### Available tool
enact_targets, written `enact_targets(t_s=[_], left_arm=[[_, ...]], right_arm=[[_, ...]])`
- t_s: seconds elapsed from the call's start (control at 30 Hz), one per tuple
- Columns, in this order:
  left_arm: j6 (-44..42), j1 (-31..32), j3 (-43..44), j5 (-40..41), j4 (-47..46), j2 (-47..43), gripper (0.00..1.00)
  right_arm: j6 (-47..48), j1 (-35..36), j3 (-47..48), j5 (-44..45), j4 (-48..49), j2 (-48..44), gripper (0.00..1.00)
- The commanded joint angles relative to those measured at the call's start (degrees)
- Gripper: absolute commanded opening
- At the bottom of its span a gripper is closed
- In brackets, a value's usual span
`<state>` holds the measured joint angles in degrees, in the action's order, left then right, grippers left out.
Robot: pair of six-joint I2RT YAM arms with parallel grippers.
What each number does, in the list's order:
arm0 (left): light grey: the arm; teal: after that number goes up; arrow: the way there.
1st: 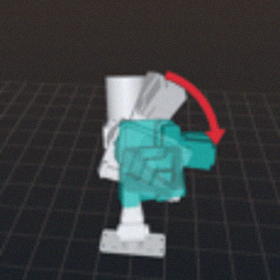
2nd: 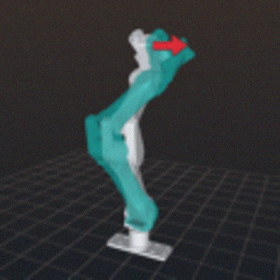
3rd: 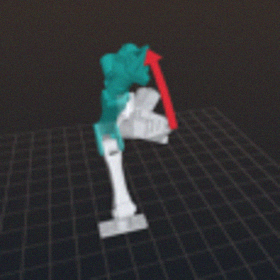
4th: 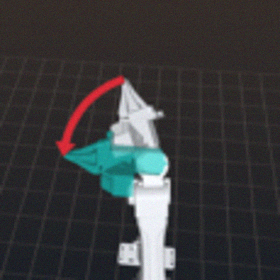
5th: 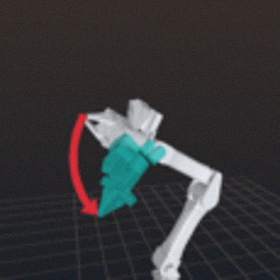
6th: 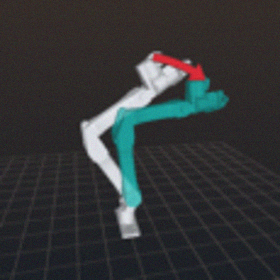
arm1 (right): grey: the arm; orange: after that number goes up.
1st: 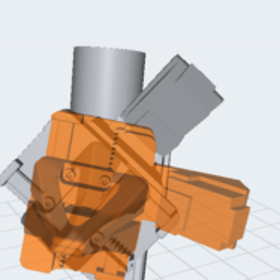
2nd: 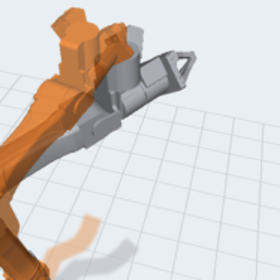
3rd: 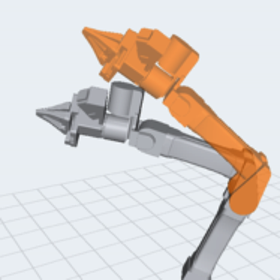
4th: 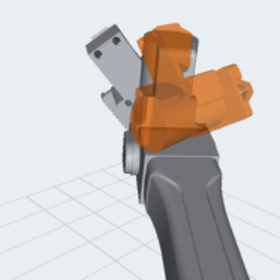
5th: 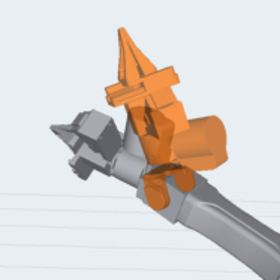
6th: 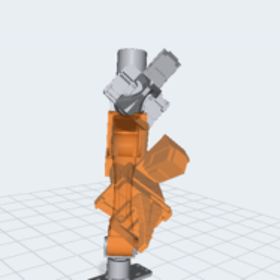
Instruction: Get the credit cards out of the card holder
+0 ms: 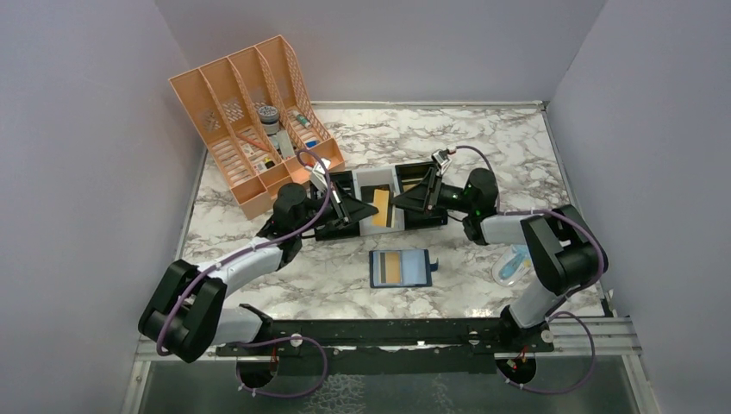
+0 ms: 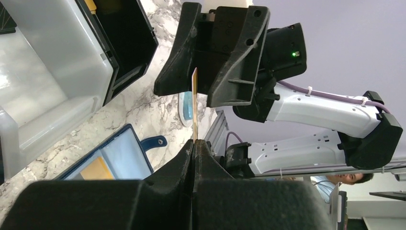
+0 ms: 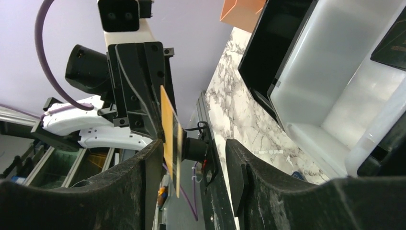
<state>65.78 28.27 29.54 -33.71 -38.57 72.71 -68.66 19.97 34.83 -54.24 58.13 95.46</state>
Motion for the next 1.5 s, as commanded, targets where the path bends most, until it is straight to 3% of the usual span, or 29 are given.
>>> enact_targets(t_s=[0.0,0.1,0.17,0.2,0.3,0.43,0.67,0.83,1.17,1.33,1.47], left_arm=[[-1.0,-0.6,2.1,-2.8,-2.8,1.0,0.0],[-0.4,-0.6,2.2,-3.0,-3.6,1.8,0.0],[0.4,-0.6,2.0,-2.9,-4.8,2.1,0.0],[1.0,-0.6,1.9,-2.9,-5.3,2.1,0.0],[1.9,-0.6,1.5,-3.4,-6.3,1.4,0.0],[1.9,-0.6,0.9,-2.9,-6.7,-0.4,0.0],[3.7,-0.6,0.9,-3.6,-8.1,-1.9,0.0],[3.5,-0.6,-0.3,-2.6,-8.2,-3.6,0.0],[4.6,-0.5,-0.1,-4.5,-10.2,-3.1,0.0],[4.6,-0.5,-0.5,-3.8,-10.1,-3.7,0.0],[4.7,-0.5,-0.8,-4.8,-10.1,-3.5,0.0]], right_arm=[[4.0,0.1,2.2,-2.4,-3.6,-3.0,0.51],[7.0,0.0,2.7,-2.0,-9.1,-5.3,0.5],[11.5,0.1,3.0,0.6,-14.2,-7.6,0.38],[15.2,0.6,3.3,4.1,-19.9,-9.8,0.38],[22.9,1.4,4.4,13.4,-34.5,-16.6,0.44],[24.5,1.4,5.1,10.1,-37.2,-17.8,0.49],[10.9,1.5,0.8,-1.7,-17.1,-13.1,0.5],[11.8,1.7,1.1,-3.2,-17.4,-13.6,0.49],[3.8,2.7,-0.2,-3.3,-10.1,-11.2,0.29],[-1.9,2.7,-2.0,-3.7,-1.6,-9.9,0.23],[-2.4,2.7,-2.0,-3.8,-1.2,-9.9,0.21]])
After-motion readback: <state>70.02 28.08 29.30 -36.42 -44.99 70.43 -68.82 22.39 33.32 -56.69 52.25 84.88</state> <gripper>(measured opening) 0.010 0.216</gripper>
